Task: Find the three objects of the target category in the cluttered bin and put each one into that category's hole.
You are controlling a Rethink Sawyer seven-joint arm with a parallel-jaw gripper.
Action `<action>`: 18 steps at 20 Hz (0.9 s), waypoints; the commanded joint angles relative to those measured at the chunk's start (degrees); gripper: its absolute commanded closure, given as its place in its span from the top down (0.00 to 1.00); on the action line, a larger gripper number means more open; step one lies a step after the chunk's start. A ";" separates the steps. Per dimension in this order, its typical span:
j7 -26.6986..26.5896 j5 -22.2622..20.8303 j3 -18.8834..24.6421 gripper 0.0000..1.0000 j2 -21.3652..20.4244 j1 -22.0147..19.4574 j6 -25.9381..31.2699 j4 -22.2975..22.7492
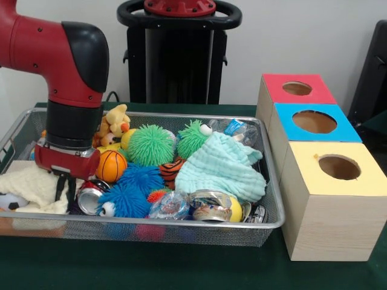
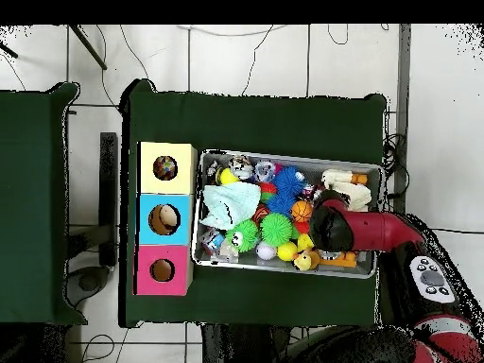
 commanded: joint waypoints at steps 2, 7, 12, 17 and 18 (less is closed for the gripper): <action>-2.42 -3.43 1.65 0.00 0.62 -0.93 2.14 -0.37; -6.66 0.97 6.08 0.00 -8.93 -2.29 11.14 3.51; -11.07 10.13 10.65 0.00 -20.22 -2.02 28.14 3.25; -7.86 13.25 8.83 0.00 -22.42 2.35 40.10 -1.83; -5.78 13.78 8.32 0.00 -22.38 3.45 41.38 -2.29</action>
